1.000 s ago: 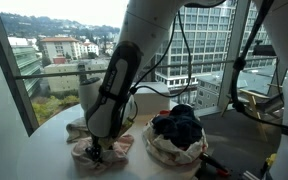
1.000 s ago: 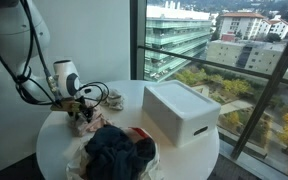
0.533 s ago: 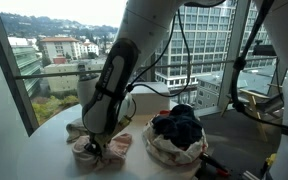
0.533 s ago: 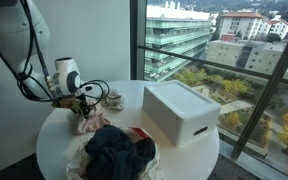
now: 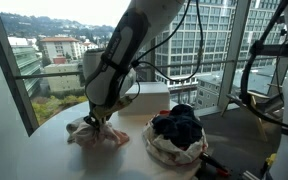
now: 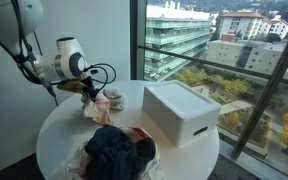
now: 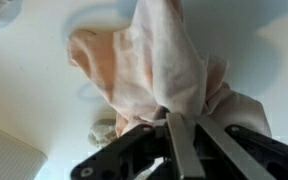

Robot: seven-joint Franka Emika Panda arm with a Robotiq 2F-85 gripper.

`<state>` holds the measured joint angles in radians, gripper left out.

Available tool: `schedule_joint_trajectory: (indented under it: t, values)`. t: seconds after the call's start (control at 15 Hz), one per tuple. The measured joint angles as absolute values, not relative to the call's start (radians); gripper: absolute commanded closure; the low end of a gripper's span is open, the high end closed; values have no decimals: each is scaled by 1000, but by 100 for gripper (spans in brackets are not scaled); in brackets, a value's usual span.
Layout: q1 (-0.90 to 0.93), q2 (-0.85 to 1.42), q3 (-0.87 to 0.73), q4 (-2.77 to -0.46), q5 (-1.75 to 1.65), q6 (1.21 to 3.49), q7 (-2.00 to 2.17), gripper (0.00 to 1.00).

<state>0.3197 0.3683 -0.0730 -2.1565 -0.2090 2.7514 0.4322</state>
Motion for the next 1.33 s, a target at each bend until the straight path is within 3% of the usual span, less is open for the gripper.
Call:
schedule_joint_trajectory:
  t: [0.53, 0.93, 1.33]
  values:
    - [346, -67, -230, -2336, -634, 2670, 956, 97]
    - [136, -427, 37, -2484, -669, 2280, 1182, 97]
    - [68, -622, 109, -2572, -473, 1955, 1153, 97]
